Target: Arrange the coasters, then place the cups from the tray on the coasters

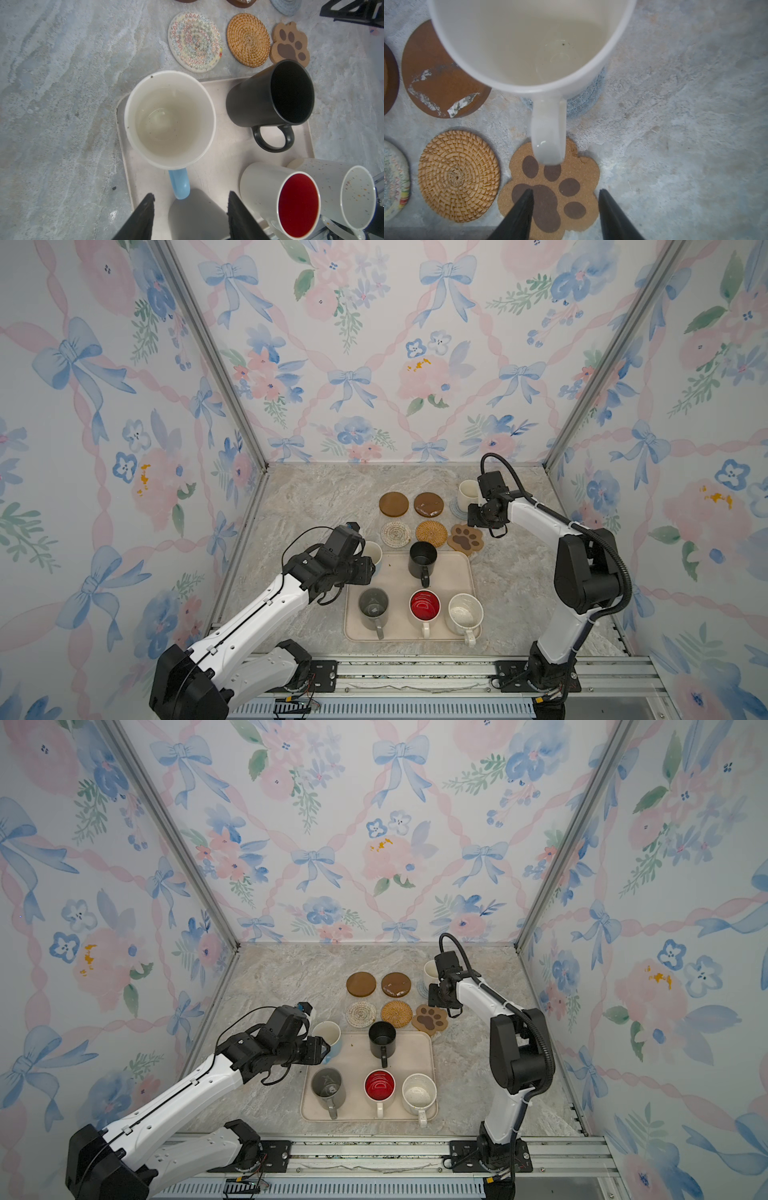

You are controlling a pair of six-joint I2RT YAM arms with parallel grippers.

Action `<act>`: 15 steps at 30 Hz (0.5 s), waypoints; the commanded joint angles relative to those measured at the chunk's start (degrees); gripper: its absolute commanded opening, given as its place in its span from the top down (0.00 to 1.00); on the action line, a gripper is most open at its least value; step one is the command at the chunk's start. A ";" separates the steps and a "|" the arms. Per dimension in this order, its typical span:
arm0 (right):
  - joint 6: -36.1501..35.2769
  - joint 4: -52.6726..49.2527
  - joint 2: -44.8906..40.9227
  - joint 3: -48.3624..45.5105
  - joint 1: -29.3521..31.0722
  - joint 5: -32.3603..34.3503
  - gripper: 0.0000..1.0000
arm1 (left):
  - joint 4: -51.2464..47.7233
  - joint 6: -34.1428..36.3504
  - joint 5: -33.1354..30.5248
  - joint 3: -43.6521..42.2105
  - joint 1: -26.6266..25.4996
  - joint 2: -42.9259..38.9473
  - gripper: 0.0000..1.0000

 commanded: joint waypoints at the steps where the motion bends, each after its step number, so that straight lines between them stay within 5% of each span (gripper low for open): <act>1: 0.61 0.57 -2.28 -1.18 -0.73 -0.58 0.46 | -1.12 -1.41 -0.99 -0.79 -0.46 2.36 0.47; 15: 0.52 1.14 -2.75 -2.22 -1.89 -1.33 0.46 | -0.73 -1.85 -3.96 1.36 -0.59 10.40 0.51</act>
